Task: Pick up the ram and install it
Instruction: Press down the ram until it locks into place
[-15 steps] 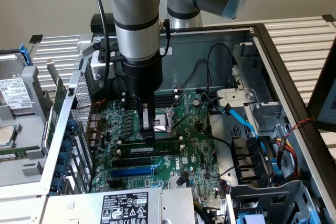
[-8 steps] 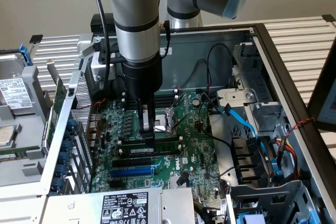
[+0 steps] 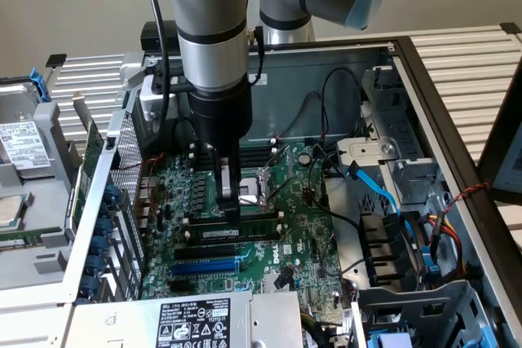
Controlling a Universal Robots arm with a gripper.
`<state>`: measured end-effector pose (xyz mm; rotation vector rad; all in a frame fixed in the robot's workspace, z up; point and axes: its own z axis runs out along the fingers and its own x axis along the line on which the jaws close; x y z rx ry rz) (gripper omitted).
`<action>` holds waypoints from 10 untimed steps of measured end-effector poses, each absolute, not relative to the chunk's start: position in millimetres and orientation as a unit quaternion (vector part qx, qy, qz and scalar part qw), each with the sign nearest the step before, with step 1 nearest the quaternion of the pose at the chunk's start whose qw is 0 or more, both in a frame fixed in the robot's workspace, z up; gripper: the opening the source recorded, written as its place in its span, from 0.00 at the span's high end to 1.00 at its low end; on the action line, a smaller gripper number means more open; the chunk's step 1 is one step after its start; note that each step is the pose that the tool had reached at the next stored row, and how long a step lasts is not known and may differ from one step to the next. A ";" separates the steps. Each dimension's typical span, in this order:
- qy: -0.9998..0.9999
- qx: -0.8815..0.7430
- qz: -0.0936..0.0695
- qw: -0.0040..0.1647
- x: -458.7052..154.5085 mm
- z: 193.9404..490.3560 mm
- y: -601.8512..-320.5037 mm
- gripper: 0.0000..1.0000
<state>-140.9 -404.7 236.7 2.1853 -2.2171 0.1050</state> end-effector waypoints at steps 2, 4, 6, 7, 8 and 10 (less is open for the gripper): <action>-0.712 0.702 0.034 0.013 -140.8 241.6 -404.7 0.89; -0.712 0.702 0.034 0.013 -140.9 246.0 -404.7 0.89; -0.712 0.702 0.033 0.013 -140.9 249.0 -404.7 0.89; -0.712 0.702 0.034 0.013 -140.8 249.4 -404.7 0.89; -0.712 0.702 0.034 0.013 -140.8 249.3 -404.7 0.89; -0.712 0.702 0.034 0.013 -140.8 249.3 -404.7 0.89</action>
